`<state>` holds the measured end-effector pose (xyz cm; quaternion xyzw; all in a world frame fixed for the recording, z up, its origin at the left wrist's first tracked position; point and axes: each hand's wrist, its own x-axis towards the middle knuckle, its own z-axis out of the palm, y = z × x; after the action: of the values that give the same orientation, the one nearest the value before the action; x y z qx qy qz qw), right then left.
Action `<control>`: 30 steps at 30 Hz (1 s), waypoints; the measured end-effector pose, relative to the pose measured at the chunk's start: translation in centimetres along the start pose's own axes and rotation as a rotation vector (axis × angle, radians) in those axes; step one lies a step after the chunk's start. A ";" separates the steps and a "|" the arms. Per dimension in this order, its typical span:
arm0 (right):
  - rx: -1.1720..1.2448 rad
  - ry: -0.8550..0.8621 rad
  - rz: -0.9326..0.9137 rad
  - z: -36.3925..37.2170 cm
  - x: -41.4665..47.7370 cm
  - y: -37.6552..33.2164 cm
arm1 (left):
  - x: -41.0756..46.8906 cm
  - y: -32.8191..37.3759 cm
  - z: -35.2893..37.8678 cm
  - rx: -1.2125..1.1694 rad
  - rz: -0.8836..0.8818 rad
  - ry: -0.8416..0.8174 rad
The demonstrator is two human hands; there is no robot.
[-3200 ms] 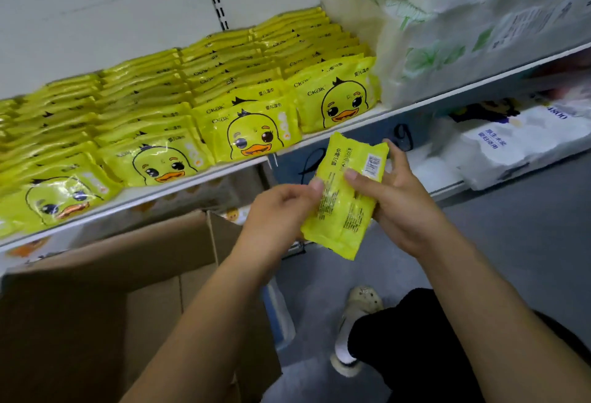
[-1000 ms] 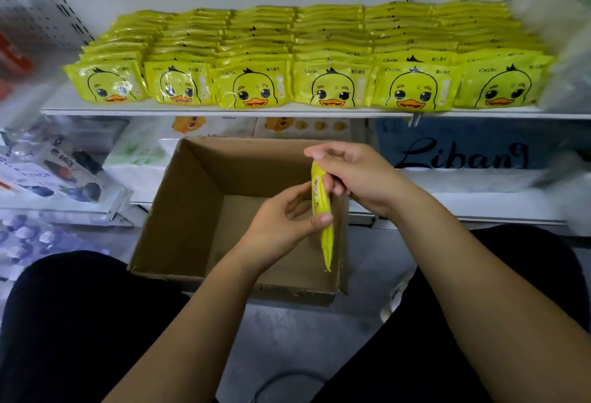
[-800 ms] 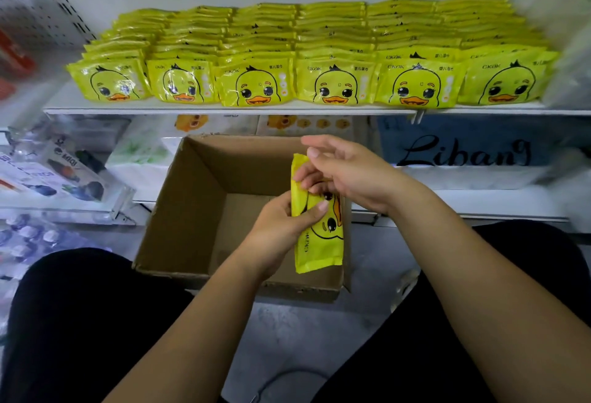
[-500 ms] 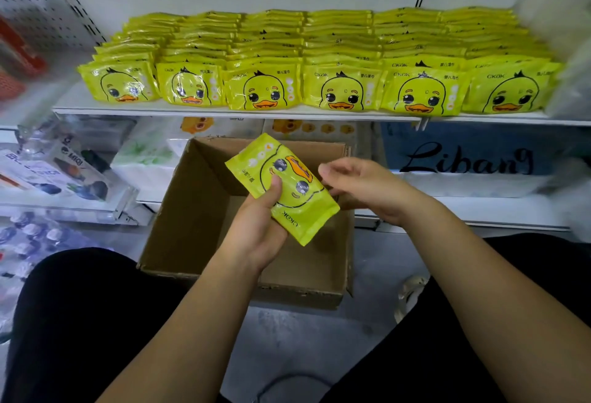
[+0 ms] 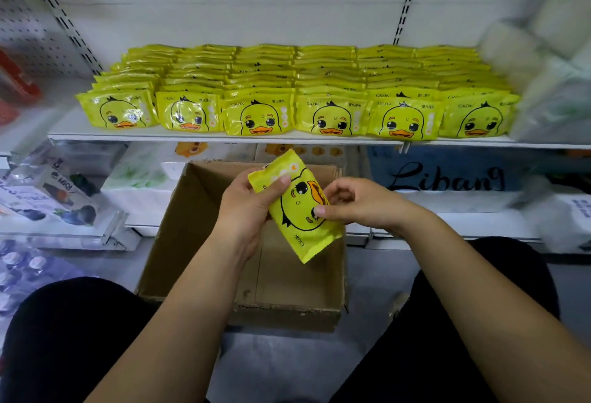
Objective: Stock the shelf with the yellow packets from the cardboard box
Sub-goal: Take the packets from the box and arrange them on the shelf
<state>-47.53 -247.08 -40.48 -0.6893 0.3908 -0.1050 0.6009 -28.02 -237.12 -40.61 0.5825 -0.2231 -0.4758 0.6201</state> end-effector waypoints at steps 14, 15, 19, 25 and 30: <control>0.344 0.445 -0.006 -1.8 1.6 -1.4 | 5.5 6.1 2.3 0.787 0.296 -0.187; 0.293 0.548 -0.010 -2.9 2.1 -1.2 | 6.8 6.5 2.8 0.875 0.359 -0.173; -0.329 0.752 -0.151 -6.4 5.2 -0.9 | 11.8 7.3 4.7 1.029 0.510 -0.189; -0.915 0.782 -0.259 -10.0 12.2 -0.7 | 17.9 7.1 6.6 1.203 0.685 -0.217; -1.036 0.689 -0.199 -11.8 14.7 -1.3 | 20.8 5.5 6.8 1.696 0.909 -0.223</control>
<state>-44.34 -265.72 -41.04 -0.8507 0.4960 -0.1734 0.0158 -22.52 -259.01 -39.72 0.6459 -0.7538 0.0758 0.0939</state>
